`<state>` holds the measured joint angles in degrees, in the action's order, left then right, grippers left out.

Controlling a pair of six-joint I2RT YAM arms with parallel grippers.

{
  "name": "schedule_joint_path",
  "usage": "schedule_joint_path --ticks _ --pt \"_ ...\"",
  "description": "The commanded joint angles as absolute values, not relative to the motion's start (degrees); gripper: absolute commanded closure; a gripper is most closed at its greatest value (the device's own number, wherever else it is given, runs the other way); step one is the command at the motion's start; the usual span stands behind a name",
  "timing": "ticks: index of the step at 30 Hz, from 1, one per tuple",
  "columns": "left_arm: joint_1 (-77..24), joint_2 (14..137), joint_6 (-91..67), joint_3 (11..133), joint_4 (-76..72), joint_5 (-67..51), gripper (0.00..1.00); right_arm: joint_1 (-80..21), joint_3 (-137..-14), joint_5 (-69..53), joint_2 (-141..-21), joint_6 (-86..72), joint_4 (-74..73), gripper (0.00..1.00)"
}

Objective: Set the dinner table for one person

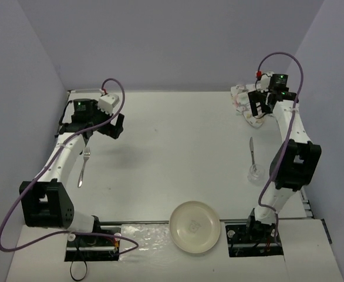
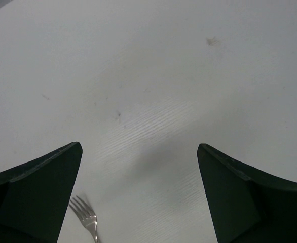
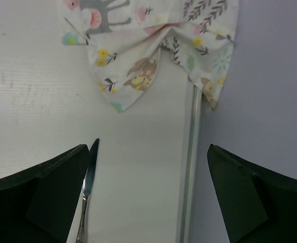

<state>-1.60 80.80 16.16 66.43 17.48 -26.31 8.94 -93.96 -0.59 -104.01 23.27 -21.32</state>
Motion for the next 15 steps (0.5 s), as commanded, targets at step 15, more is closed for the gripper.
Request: schedule_joint_path --ticks 15 --pt "-20.99 110.53 16.43 106.64 38.46 -20.22 0.03 3.87 -98.26 13.43 -114.08 23.21 -25.22 0.01"
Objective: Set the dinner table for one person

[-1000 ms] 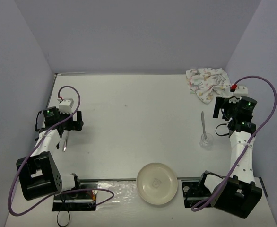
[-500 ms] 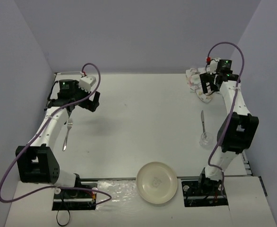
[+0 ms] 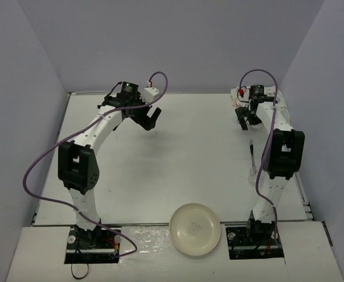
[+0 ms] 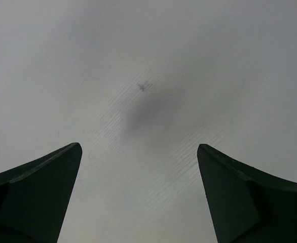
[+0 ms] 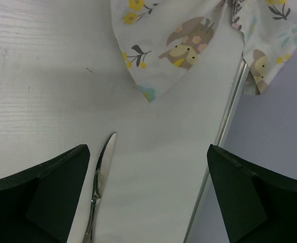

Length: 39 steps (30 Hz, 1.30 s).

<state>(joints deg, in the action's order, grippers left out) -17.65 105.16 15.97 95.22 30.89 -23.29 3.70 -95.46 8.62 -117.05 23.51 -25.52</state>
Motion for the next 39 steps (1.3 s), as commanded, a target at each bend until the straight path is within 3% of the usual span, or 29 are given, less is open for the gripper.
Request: schedule_joint_path --ticks 1,5,7,17,23,26,29,30,33,39 --pt "-21.62 113.06 15.49 110.35 39.64 -20.67 0.03 3.82 -98.84 13.75 -114.93 23.12 -25.27 0.01" --pt "-22.24 117.06 10.60 114.89 38.74 -24.59 0.03 3.35 -100.61 13.70 -118.08 23.47 -25.40 0.02" --pt "-22.24 117.24 10.20 114.36 38.50 -24.69 0.03 3.16 -102.34 13.71 -120.61 23.64 -25.66 0.09" --pt "-20.89 112.33 12.81 104.66 36.83 -22.94 0.03 3.23 -110.00 12.18 -130.60 24.52 -26.89 0.09" --pt "-19.96 112.64 13.54 105.31 37.51 -22.06 0.03 3.68 -111.67 11.84 -133.53 25.24 -27.08 0.30" --pt "-19.95 113.74 13.27 107.07 38.63 -22.24 0.03 3.95 -112.50 11.25 -134.74 24.97 -27.33 0.47" --pt "-19.95 114.56 13.11 108.05 38.75 -22.24 0.03 4.20 -112.25 11.00 -135.32 25.54 -27.42 0.85" --pt "-19.95 114.83 13.10 108.25 38.76 -22.16 0.03 4.22 -112.09 11.06 -135.35 25.72 -27.42 0.93" --pt "-19.95 115.60 13.01 108.93 39.16 -21.90 0.03 4.63 -112.14 10.82 -135.36 26.43 -27.42 1.00" --pt "-20.04 116.34 13.01 109.39 39.19 -21.64 0.03 6.10 -113.16 10.91 -133.14 27.26 -27.26 1.00"
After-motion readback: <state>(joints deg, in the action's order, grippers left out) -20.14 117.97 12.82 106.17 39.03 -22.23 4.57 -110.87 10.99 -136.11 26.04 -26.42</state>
